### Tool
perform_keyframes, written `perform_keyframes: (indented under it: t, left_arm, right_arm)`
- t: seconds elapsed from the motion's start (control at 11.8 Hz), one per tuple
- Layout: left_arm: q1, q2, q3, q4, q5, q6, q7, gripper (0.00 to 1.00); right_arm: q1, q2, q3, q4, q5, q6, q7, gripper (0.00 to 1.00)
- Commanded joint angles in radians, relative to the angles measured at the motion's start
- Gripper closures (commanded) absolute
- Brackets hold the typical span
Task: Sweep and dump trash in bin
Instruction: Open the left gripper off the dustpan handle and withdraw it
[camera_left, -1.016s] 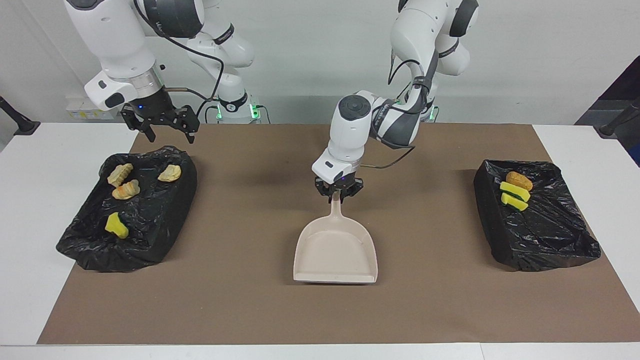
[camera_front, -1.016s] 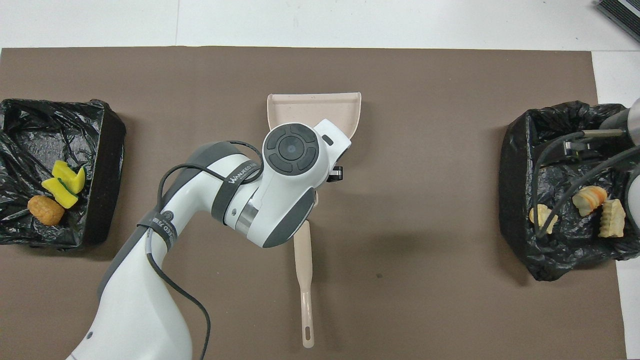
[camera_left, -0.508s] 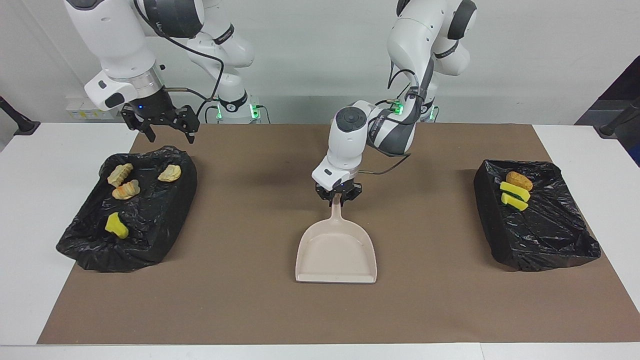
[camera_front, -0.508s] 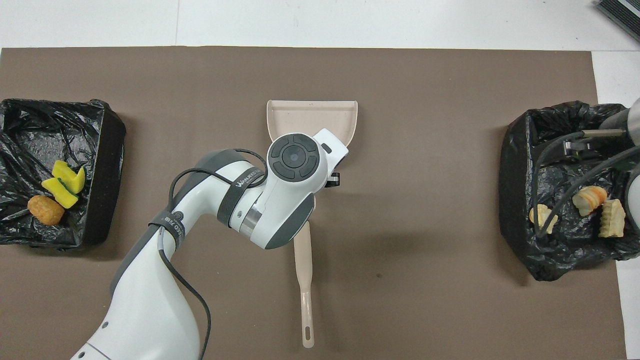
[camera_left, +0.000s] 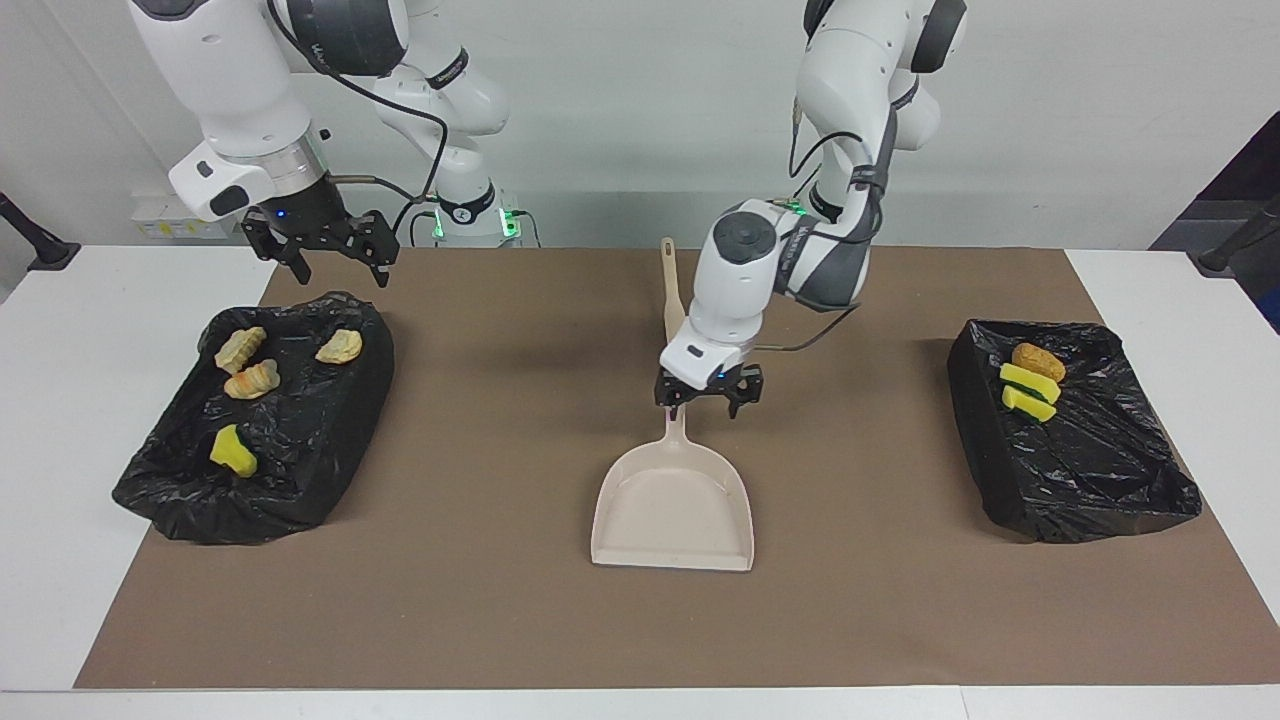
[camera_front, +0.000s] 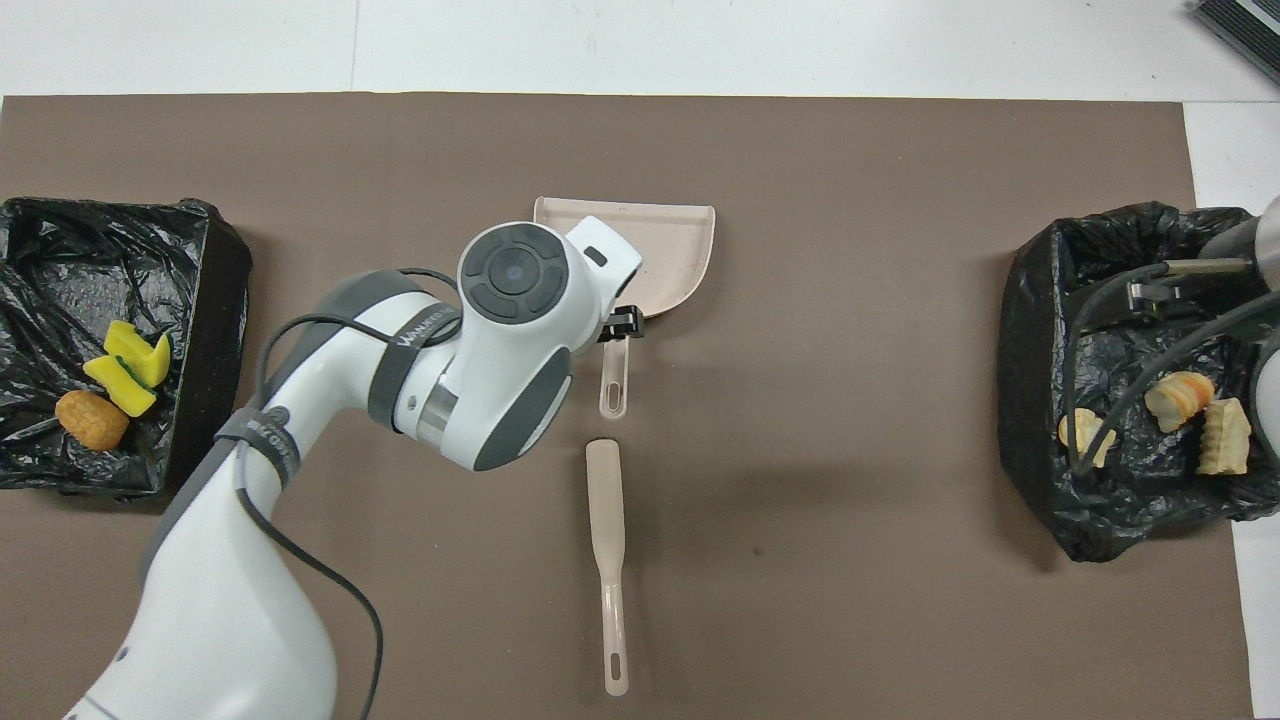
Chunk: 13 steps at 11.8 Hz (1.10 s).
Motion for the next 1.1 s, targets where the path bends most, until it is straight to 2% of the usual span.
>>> perform_keyframes:
  t: [0.0,0.25,0.59,0.85,1.02]
  left_arm:
    - [0.05,-0.07,-0.001,-0.024,0.007,-0.085,0.018,0.0]
    - [0.119,-0.131,-0.001,-0.027,0.009,-0.129,0.034,0.0]
    - [0.257,-0.268,-0.001,-0.056,0.007,-0.368,0.272,0.0]
    - [0.38,-0.364,-0.001,-0.118,0.007,-0.401,0.448,0.0]
    - [0.475,-0.384,0.0,-0.121,0.007,-0.432,0.574,0.0]
  right_arm:
    - [-0.012,0.001,0.007,0.011,0.017,-0.017,0.016,0.0]
    - [-0.012,0.001,0.007,0.009,0.017,-0.017,0.016,0.0]
    - [-0.012,0.001,0.007,0.009,0.017,-0.017,0.016,0.0]
    - [-0.012,0.001,0.007,0.009,0.017,-0.017,0.016,0.0]
    - [-0.012,0.001,0.007,0.009,0.017,-0.017,0.016,0.0]
